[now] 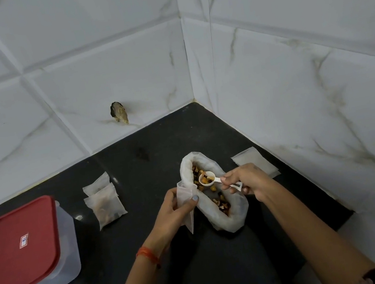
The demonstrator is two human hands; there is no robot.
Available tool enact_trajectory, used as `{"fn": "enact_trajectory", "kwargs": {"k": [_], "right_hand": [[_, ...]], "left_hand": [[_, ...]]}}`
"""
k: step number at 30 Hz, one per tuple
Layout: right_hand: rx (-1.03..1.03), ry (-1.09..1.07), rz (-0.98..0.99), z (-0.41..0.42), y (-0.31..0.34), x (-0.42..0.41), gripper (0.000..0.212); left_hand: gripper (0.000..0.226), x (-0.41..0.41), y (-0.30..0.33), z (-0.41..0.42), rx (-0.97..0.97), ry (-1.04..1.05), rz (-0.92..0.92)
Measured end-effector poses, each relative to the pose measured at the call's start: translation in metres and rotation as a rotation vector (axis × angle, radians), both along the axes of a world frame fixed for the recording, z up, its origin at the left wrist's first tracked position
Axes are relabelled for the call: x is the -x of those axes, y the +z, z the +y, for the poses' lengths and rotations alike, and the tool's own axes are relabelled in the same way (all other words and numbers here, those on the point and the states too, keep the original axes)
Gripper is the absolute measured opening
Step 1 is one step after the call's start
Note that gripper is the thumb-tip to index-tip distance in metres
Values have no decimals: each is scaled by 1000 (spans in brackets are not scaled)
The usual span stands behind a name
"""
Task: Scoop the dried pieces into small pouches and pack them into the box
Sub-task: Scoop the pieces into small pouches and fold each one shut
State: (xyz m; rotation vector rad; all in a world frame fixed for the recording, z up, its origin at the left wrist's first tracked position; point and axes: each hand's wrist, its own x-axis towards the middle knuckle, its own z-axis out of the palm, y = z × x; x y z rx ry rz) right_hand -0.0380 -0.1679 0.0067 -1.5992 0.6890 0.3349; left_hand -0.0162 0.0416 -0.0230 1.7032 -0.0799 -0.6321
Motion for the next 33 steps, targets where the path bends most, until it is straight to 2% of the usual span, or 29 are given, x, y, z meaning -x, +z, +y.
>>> {"fn": "enact_trajectory", "kwargs": {"k": [4, 9, 10, 14, 17, 24, 29, 33], "right_hand": [[14, 11, -77, 1, 12, 6, 5], [103, 141, -289, 14, 32, 15, 11], [195, 193, -331, 19, 33, 15, 13], [770, 393, -418, 39, 38, 17, 19], [914, 407, -514, 48, 42, 23, 20], [950, 389, -587, 45, 43, 26, 21], [910, 344, -595, 45, 41, 27, 20], [800, 303, -560, 42, 38, 25, 18]], "left_hand": [[46, -1, 0, 2, -86, -6, -96], [46, 4, 9, 0, -111, 19, -228], [45, 5, 11, 0, -115, 28, -259], [47, 7, 12, 0, -112, 69, -335], [51, 10, 15, -1, -91, 96, -350], [53, 14, 22, -2, -34, 108, -358], [55, 15, 23, -3, -4, 117, -346], [54, 16, 23, -4, -2, 126, -344]]}}
